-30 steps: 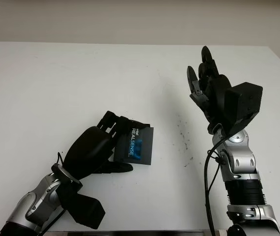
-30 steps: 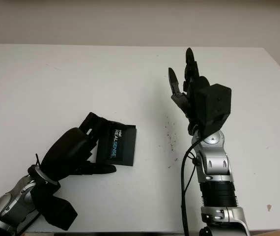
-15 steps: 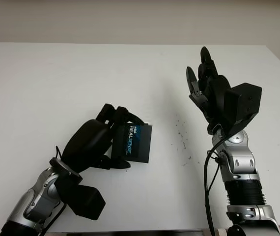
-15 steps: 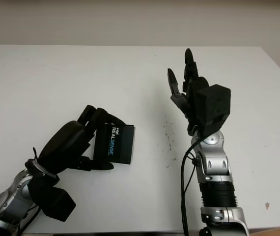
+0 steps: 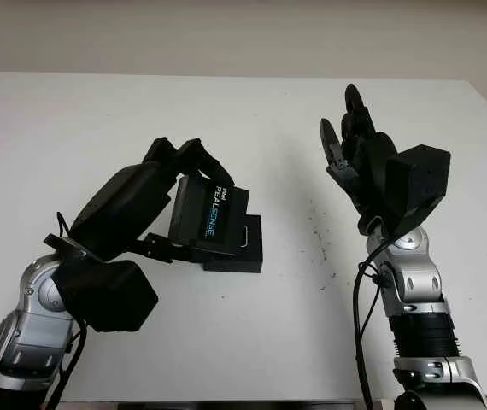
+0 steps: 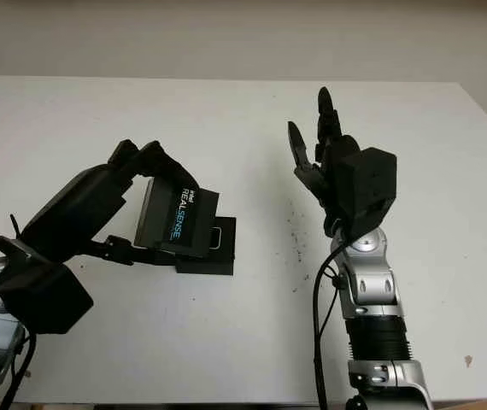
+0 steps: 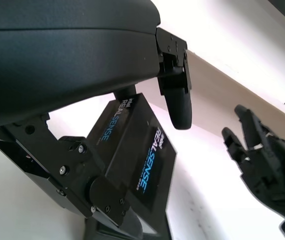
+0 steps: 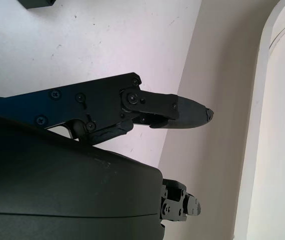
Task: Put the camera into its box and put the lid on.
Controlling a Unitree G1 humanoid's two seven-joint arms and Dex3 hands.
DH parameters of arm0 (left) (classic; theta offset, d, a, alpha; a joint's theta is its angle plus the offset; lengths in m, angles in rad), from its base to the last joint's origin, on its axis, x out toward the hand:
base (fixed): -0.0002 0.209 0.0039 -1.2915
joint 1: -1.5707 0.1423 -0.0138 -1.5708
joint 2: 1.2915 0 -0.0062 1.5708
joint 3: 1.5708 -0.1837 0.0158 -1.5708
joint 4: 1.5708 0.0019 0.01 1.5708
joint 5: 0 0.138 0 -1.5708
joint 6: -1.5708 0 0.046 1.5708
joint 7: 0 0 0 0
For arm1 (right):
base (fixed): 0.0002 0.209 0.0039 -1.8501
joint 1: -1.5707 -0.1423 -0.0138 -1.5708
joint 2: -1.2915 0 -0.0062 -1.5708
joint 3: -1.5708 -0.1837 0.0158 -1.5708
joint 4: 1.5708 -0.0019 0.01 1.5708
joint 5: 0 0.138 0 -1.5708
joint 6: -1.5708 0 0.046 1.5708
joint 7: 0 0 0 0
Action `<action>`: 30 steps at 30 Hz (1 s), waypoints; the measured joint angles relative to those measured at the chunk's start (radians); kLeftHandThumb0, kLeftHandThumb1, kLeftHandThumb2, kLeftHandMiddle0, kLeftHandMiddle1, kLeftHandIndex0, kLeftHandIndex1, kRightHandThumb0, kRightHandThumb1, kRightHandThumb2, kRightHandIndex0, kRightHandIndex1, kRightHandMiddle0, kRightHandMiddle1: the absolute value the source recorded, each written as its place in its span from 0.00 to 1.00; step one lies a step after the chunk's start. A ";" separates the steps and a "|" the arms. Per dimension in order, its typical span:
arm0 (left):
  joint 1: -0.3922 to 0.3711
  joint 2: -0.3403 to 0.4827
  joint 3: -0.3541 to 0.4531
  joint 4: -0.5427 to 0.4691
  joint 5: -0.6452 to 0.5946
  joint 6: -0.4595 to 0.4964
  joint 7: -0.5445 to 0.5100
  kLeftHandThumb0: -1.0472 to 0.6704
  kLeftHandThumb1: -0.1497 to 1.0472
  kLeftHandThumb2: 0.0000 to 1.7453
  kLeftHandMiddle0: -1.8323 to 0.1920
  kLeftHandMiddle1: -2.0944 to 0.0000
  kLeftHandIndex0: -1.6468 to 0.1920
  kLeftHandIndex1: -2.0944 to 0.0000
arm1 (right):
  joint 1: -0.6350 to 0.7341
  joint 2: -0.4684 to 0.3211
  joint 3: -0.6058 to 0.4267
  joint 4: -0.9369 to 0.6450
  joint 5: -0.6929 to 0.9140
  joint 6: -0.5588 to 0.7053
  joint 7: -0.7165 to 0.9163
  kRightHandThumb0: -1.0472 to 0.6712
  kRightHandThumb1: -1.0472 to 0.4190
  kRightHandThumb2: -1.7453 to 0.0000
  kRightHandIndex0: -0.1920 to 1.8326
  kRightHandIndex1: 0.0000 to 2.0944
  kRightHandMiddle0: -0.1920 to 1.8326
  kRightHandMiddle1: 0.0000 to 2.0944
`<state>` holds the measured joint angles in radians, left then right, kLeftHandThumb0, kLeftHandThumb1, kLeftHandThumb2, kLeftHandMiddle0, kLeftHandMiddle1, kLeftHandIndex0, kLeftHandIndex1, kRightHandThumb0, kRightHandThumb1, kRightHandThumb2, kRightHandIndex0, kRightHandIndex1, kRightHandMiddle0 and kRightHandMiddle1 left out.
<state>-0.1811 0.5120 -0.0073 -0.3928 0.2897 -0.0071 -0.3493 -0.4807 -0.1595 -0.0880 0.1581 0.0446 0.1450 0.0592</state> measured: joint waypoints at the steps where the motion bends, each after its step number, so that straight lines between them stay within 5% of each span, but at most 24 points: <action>1: -0.001 0.000 0.004 -0.011 -0.014 0.029 -0.014 0.51 1.00 0.11 0.80 0.23 0.84 0.37 | 0.000 0.000 0.000 0.000 0.000 0.000 0.001 0.28 0.00 0.74 0.02 0.03 0.04 0.02; 12: -0.088 0.019 0.021 -0.043 -0.189 0.338 -0.172 0.46 1.00 0.08 0.75 0.29 0.79 0.38 | 0.002 0.001 0.000 0.000 0.000 0.000 0.000 0.28 0.00 0.74 0.02 0.03 0.05 0.03; 20: -0.114 -0.011 0.013 0.024 -0.214 0.331 -0.145 0.44 1.00 0.08 0.76 0.21 0.79 0.37 | 0.003 0.001 0.002 0.000 -0.002 0.005 -0.004 0.27 0.00 0.75 0.02 0.03 0.05 0.03; 30: -0.115 -0.090 0.031 0.081 -0.307 0.302 -0.084 0.44 1.00 0.06 0.74 0.28 0.76 0.37 | 0.003 0.001 0.002 0.003 -0.001 -0.005 0.004 0.27 0.00 0.74 0.02 0.03 0.05 0.03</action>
<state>-0.2964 0.4222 0.0234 -0.3118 -0.0177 0.2947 -0.4331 -0.4778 -0.1585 -0.0863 0.1609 0.0434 0.1403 0.0633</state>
